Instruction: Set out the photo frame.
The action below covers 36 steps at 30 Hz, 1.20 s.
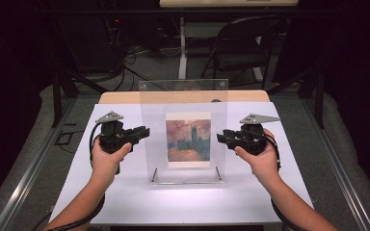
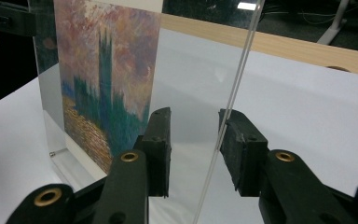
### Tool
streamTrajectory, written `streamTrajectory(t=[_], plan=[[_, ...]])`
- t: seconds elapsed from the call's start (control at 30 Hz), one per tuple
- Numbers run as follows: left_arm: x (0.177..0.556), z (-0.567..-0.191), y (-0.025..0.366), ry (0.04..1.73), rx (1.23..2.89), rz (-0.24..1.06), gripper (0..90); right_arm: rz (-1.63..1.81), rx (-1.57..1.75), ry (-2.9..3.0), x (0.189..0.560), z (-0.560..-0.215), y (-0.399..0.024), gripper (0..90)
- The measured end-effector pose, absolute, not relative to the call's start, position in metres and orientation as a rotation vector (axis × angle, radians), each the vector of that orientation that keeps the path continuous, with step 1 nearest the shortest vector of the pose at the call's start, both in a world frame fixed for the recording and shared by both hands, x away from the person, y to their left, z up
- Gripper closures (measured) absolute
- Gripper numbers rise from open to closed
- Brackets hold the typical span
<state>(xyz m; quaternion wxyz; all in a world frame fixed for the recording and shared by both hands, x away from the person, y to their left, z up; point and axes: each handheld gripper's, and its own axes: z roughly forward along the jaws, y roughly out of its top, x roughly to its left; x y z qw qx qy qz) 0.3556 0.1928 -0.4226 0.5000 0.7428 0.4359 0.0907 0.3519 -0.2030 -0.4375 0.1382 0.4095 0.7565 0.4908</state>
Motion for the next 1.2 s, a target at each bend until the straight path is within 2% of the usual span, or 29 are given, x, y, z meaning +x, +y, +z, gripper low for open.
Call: streamTrajectory(t=[0.6,1.2], plan=[[0.335,-0.423,0.192,1.010,1.823,0.228,69.6,1.445,1.184,2.203,0.333,-0.436,-0.205,63.4],[0.320,-0.420,0.191,0.913,1.964,0.205,67.4,1.370,1.101,2.311,0.318,-0.435,-0.204,63.3]])
